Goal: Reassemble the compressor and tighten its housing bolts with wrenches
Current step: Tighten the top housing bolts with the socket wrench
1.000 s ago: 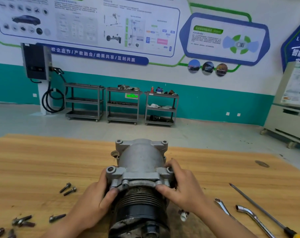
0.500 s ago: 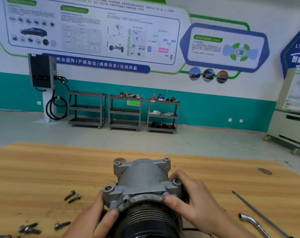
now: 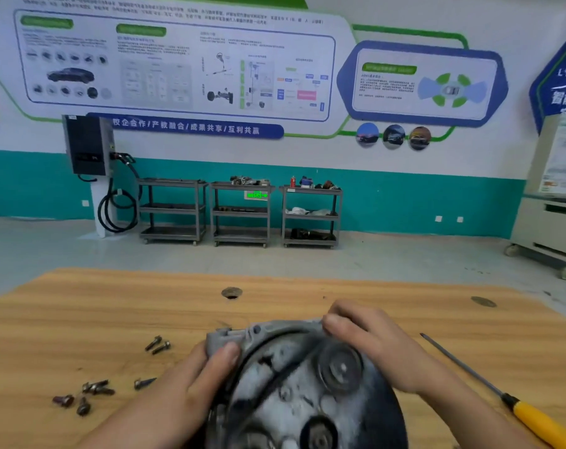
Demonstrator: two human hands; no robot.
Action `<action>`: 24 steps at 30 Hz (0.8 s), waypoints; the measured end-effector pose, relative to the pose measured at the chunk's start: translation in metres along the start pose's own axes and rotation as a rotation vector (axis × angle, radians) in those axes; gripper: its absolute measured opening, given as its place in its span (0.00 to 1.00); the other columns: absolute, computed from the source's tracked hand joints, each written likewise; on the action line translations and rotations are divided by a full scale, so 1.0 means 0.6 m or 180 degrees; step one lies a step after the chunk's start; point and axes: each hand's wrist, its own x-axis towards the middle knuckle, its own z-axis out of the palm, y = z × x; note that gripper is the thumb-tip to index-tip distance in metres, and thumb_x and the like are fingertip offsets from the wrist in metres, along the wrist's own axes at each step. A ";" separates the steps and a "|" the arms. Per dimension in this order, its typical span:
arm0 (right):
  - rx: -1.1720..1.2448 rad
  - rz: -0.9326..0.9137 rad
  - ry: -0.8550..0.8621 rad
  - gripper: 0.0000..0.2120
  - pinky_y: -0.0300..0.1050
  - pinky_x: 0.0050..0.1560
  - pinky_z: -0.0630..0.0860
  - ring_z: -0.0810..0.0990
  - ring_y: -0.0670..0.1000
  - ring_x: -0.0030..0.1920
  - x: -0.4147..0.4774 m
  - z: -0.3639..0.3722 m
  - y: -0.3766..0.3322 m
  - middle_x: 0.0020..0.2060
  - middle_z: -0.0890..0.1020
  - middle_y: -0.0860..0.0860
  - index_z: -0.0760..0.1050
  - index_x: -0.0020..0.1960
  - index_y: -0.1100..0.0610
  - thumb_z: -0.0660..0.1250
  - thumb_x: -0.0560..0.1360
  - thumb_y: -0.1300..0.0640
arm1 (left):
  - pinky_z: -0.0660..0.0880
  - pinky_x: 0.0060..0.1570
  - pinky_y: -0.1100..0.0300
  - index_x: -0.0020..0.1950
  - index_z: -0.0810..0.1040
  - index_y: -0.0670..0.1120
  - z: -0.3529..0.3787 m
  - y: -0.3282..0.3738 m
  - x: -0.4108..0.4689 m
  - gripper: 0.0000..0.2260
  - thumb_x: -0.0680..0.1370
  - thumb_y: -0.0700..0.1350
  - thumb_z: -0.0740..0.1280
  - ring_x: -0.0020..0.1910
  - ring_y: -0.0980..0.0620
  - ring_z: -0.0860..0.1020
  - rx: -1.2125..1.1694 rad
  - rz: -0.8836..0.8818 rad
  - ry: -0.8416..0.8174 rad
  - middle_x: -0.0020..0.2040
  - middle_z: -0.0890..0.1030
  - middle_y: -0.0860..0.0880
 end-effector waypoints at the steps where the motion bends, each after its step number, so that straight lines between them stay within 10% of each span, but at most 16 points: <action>1: -0.0002 0.0054 -0.0103 0.26 0.43 0.39 0.70 0.74 0.42 0.33 0.010 -0.004 -0.002 0.30 0.75 0.44 0.71 0.36 0.51 0.55 0.65 0.28 | 0.58 0.40 0.87 0.52 0.58 0.66 0.003 0.004 0.003 0.08 0.81 0.51 0.52 0.51 0.72 0.65 -0.0224 -0.0254 0.0114 0.52 0.62 0.69; 5: 0.0045 0.0181 -0.0515 0.36 0.60 0.45 0.75 0.81 0.61 0.42 0.056 -0.010 0.000 0.43 0.81 0.59 0.76 0.47 0.59 0.54 0.64 0.27 | 0.77 0.41 0.57 0.51 0.73 0.63 -0.014 0.026 0.017 0.10 0.79 0.57 0.52 0.46 0.51 0.81 -0.0022 -0.0418 -0.0369 0.51 0.82 0.54; 9: 0.0091 0.0461 -0.0828 0.20 0.41 0.24 0.72 0.76 0.48 0.22 0.086 -0.017 0.000 0.25 0.79 0.50 0.79 0.33 0.41 0.53 0.75 0.38 | 0.76 0.29 0.61 0.39 0.82 0.46 -0.035 0.028 0.050 0.21 0.76 0.60 0.58 0.29 0.48 0.80 0.0214 -0.0820 -0.0770 0.36 0.83 0.41; 12: -0.0092 0.0868 -0.1058 0.23 0.37 0.24 0.73 0.76 0.46 0.21 0.114 -0.021 0.008 0.26 0.79 0.53 0.79 0.49 0.59 0.50 0.81 0.45 | 0.76 0.30 0.63 0.39 0.82 0.41 -0.050 0.013 0.096 0.34 0.81 0.58 0.43 0.31 0.49 0.81 0.0385 -0.1065 -0.1107 0.38 0.83 0.40; 17: -0.0367 0.1059 -0.1031 0.18 0.53 0.45 0.75 0.71 0.52 0.38 0.155 -0.006 0.032 0.41 0.77 0.65 0.72 0.45 0.66 0.52 0.82 0.54 | 0.76 0.32 0.62 0.41 0.81 0.47 -0.067 -0.005 0.156 0.31 0.79 0.63 0.44 0.37 0.51 0.81 0.0679 -0.1058 -0.0814 0.38 0.83 0.47; 24: 0.1411 0.1596 -0.0196 0.32 0.47 0.60 0.74 0.81 0.49 0.54 0.162 0.025 0.096 0.51 0.84 0.50 0.76 0.59 0.52 0.44 0.77 0.32 | 0.67 0.29 0.66 0.36 0.70 0.46 -0.046 0.008 0.225 0.29 0.73 0.70 0.48 0.29 0.52 0.71 0.0252 -0.1399 -0.0668 0.30 0.73 0.49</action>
